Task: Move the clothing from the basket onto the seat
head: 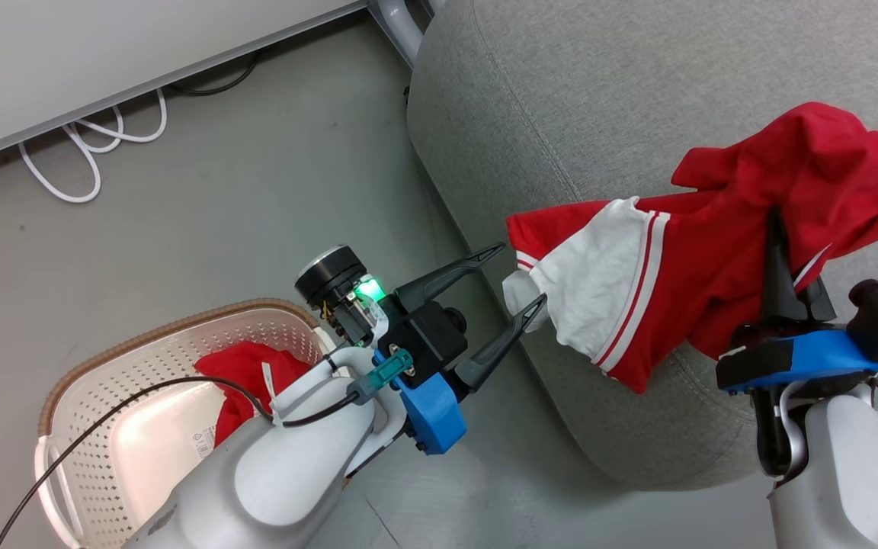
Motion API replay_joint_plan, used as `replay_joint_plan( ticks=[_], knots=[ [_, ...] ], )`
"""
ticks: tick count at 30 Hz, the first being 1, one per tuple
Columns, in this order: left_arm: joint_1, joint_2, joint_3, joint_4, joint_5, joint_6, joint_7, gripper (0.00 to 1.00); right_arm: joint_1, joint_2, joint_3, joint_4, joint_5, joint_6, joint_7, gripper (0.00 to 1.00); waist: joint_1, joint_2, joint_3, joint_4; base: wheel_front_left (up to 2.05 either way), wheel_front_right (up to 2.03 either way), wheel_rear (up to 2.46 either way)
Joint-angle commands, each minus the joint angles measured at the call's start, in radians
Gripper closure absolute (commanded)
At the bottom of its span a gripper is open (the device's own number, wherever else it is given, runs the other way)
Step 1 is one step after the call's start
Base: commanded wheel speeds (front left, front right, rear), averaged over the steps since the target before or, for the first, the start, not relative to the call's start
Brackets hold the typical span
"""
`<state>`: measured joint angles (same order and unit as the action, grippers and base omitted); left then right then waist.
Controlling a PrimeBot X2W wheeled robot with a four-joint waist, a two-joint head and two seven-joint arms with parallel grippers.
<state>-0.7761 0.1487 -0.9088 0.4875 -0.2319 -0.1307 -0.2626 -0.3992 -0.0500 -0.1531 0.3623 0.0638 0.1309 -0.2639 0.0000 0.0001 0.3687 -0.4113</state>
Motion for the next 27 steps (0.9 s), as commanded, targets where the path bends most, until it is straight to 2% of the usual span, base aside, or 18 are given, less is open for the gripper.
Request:
replay_joint_plan(
  ticks=[1,8,14,22,27],
  knots=[
    [-0.013,0.009,-0.001,0.000,-0.004,0.001,-0.003,0.00,-0.012,-0.001,-0.004,-0.010,0.002,0.000,-0.001,1.00,0.0000,-0.0001,0.006,0.006,0.00,0.00,0.00],
    [-0.041,0.025,0.004,-0.017,-0.001,0.005,0.001,0.00,-0.108,-0.001,-0.041,-0.057,-0.018,0.000,-0.001,1.00,0.0000,-0.0001,0.062,0.031,0.00,0.00,0.00],
    [-0.077,0.053,0.007,-0.045,0.007,0.006,0.013,0.00,-0.263,-0.023,-0.128,-0.133,-0.063,0.000,-0.001,1.00,0.0000,-0.0001,0.148,0.062,0.00,0.00,0.00],
    [-0.147,0.103,0.019,-0.119,0.025,0.008,0.044,0.00,-0.499,-0.174,-0.258,-0.191,-0.050,0.000,-0.001,1.00,0.0000,-0.0001,0.306,0.098,0.00,0.00,0.00],
    [-0.194,0.141,0.032,-0.179,0.038,0.012,0.071,0.00,-0.621,-0.283,-0.327,-0.167,-0.021,0.000,-0.001,1.00,0.0000,-0.0001,0.408,0.105,0.00,0.00,0.00]
  ],
)
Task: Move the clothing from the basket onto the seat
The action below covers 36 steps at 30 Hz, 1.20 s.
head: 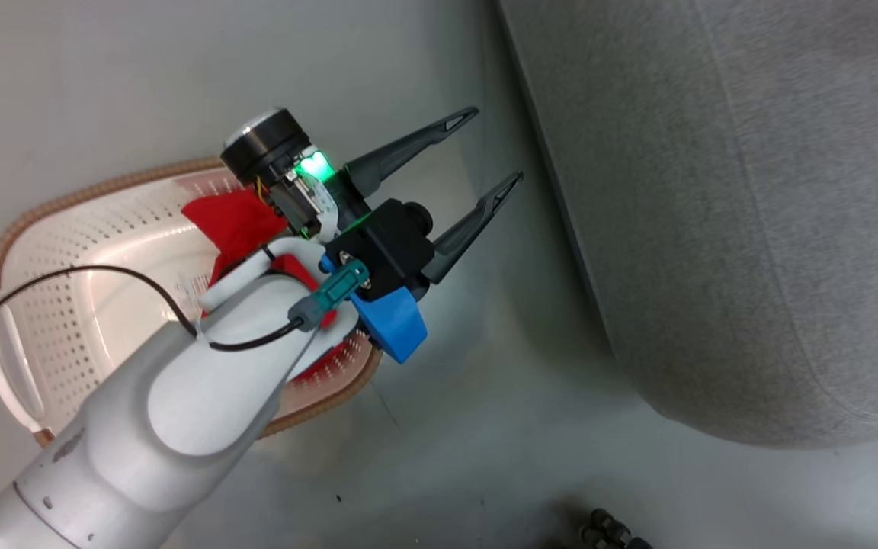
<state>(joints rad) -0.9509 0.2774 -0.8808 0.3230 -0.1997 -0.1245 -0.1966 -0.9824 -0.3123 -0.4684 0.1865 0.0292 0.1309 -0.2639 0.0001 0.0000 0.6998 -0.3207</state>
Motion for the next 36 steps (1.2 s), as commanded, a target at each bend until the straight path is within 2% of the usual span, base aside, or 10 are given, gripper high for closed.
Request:
replay_joint_plan(
  ticks=[1,4,7,22,29,30,31,36],
  knots=[
    [-0.029,0.019,0.007,-0.028,0.008,0.005,0.013,0.00,-0.055,-0.043,-0.022,0.022,0.017,0.000,-0.001,1.00,-0.0001,0.0000,0.098,0.015,0.00,0.00,0.00],
    [-0.048,0.035,0.009,-0.062,0.015,0.005,0.026,0.00,-0.093,-0.093,-0.033,0.063,0.016,0.000,-0.001,1.00,-0.0001,0.0000,0.148,0.021,0.00,0.00,0.00],
    [-0.058,0.051,0.009,-0.086,0.017,0.005,0.036,0.00,-0.111,-0.111,-0.039,0.113,0.009,0.000,-0.001,1.00,-0.0001,0.0000,0.185,0.026,0.00,0.00,0.00],
    [-0.073,0.081,0.013,-0.128,0.009,0.018,0.044,0.00,-0.054,-0.013,-0.095,0.350,-0.083,0.000,-0.001,1.00,-0.0001,0.0000,0.225,0.048,0.00,0.00,0.00],
    [-0.074,0.082,0.008,-0.133,0.004,0.025,0.044,0.00,-0.059,-0.010,-0.103,0.466,-0.102,0.000,-0.001,1.00,-0.0001,0.0000,0.222,0.056,0.00,0.00,0.00],
    [-0.073,0.081,0.006,-0.131,0.003,0.026,0.043,0.00,-0.060,-0.010,-0.108,0.467,-0.100,0.000,-0.001,0.80,-0.0001,0.0000,0.220,0.057,0.00,0.00,0.00],
    [-0.073,0.080,0.005,-0.129,0.002,0.027,0.041,0.00,-0.056,-0.010,-0.111,0.467,-0.101,0.000,-0.001,0.00,-0.0001,0.0000,0.218,0.058,0.00,0.00,0.00],
    [-0.061,0.070,0.002,-0.116,-0.005,0.037,0.025,0.00,-0.001,0.004,-0.121,0.440,-0.090,0.000,-0.001,0.00,-0.0001,0.0000,0.191,0.058,0.00,0.00,0.00]
  ],
)
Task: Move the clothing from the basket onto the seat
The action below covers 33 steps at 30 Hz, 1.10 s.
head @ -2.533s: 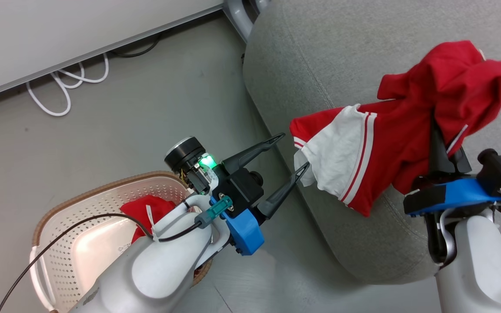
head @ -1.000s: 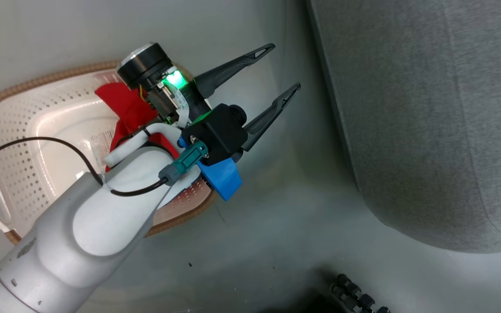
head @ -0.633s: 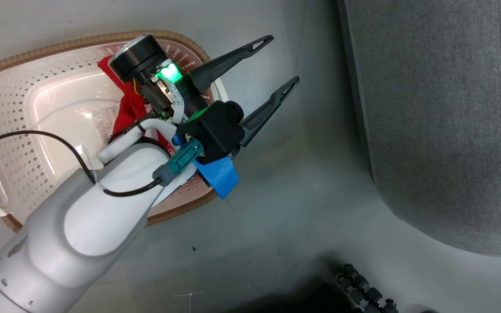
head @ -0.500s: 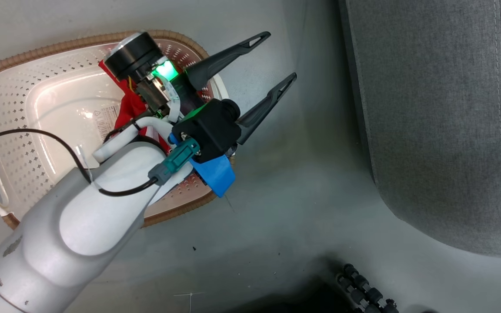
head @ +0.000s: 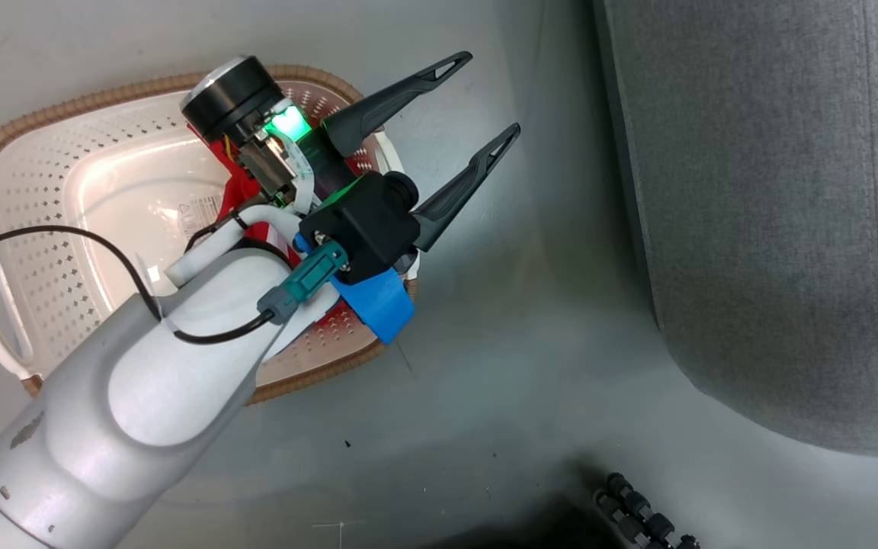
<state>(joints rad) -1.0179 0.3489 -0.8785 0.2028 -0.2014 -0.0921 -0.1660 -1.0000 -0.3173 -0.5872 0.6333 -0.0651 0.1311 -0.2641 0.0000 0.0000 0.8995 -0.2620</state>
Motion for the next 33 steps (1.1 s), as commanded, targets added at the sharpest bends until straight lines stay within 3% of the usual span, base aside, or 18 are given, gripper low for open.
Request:
replay_joint_plan(
  ticks=[1,14,21,33],
  knots=[
    [0.010,-0.003,-0.002,0.008,-0.007,0.005,-0.009,0.00,0.035,0.013,-0.004,-0.019,0.008,-0.001,-0.001,0.00,0.0000,0.0000,-0.016,-0.001,0.00,0.00,0.00],
    [0.070,-0.049,0.016,0.084,-0.057,0.040,-0.080,0.00,0.314,0.076,0.032,-0.208,0.062,-0.001,-0.001,0.00,0.0000,0.0000,-0.188,0.022,0.00,0.00,0.00],
    [0.160,-0.066,0.084,0.119,-0.108,0.085,-0.100,0.00,0.409,0.110,0.164,-0.335,0.064,-0.001,-0.001,0.00,0.0000,0.0000,-0.325,0.061,0.00,0.00,0.00],
    [0.384,-0.104,0.336,0.021,-0.112,0.143,-0.100,0.00,0.515,0.169,0.432,-0.396,0.073,-0.001,-0.001,0.00,0.0000,0.0000,-0.527,0.166,0.00,0.00,0.00]
  ],
)
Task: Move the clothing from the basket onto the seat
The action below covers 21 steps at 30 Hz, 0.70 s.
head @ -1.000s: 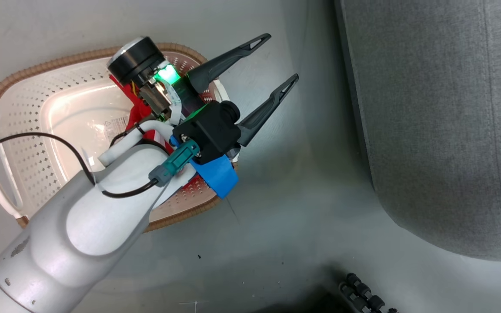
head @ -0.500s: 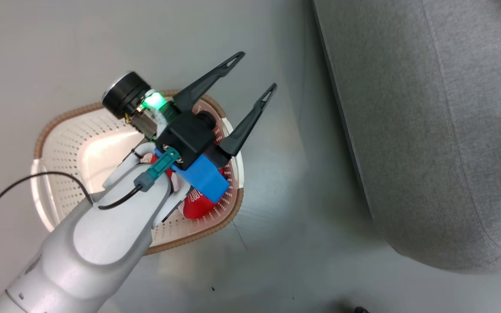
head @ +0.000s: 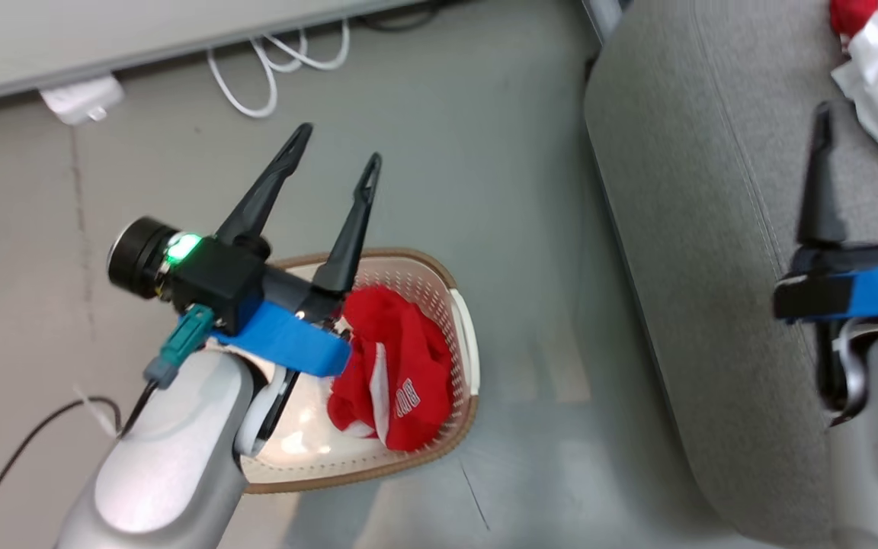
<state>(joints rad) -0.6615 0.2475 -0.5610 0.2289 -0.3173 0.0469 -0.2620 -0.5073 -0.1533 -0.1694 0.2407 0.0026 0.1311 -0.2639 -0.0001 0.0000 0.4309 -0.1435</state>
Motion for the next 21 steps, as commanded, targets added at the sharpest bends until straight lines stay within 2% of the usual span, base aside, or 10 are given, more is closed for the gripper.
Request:
replay_joint_plan(
  ticks=[1,10,21],
  knots=[
    [0.046,-0.006,0.041,-0.009,0.008,0.004,-0.004,0.00,0.031,0.011,0.033,-0.004,0.007,-0.001,-0.001,0.00,0.0001,0.0000,-0.073,0.057,0.00,0.00,0.00],
    [0.229,-0.055,0.238,-0.047,0.047,-0.014,-0.004,0.00,0.116,0.048,0.146,0.001,0.030,-0.001,-0.001,0.00,0.0001,0.0000,-0.192,0.113,0.00,0.00,0.00],
    [0.435,-0.119,0.416,-0.054,0.111,-0.063,-0.004,0.00,0.279,0.075,0.168,-0.027,0.055,-0.001,-0.001,0.00,0.0001,0.0000,-0.320,0.143,0.00,0.00,0.00]
  ],
)
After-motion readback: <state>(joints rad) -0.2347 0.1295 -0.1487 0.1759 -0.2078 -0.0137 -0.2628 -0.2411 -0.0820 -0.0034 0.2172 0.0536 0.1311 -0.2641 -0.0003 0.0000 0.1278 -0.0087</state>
